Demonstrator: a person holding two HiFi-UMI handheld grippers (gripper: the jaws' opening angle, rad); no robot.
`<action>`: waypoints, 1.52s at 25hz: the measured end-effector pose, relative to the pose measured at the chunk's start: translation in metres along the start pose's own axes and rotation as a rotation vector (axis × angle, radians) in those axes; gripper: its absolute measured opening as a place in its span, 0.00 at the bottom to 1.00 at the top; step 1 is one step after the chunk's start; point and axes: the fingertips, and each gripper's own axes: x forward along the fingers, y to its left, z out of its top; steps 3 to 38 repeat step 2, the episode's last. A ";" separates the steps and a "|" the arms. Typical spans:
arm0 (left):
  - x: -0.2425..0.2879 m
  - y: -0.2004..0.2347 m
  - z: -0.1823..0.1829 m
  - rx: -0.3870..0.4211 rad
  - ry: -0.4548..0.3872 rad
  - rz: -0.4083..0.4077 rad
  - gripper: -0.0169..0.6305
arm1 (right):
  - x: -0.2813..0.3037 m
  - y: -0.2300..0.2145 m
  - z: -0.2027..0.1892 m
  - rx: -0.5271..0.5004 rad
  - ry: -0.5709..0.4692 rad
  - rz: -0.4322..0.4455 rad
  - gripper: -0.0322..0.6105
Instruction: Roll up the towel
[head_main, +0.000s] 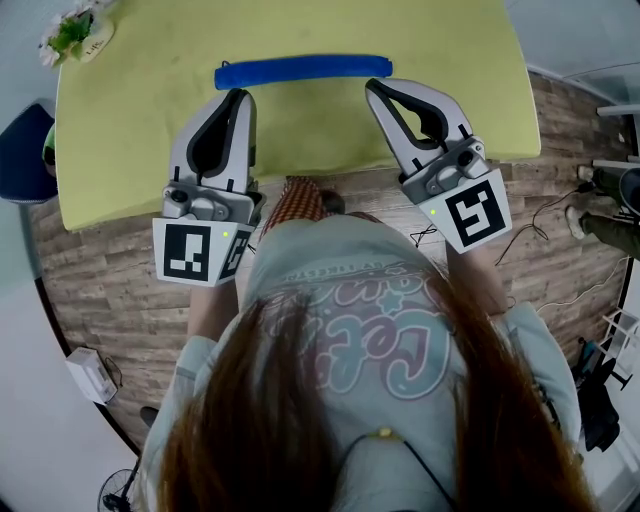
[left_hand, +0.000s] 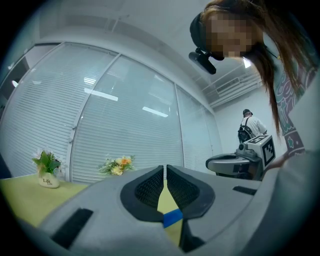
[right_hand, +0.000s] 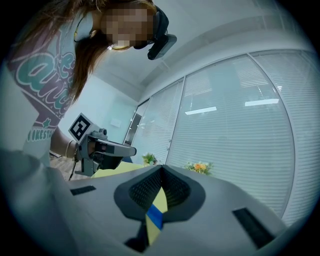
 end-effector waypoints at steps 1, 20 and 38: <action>0.000 0.000 0.000 0.000 0.001 0.002 0.06 | 0.000 0.000 0.000 0.001 0.000 -0.001 0.06; 0.000 0.000 0.000 -0.001 0.001 0.003 0.06 | 0.000 0.000 0.000 0.003 0.000 -0.001 0.06; 0.000 0.000 0.000 -0.001 0.001 0.003 0.06 | 0.000 0.000 0.000 0.003 0.000 -0.001 0.06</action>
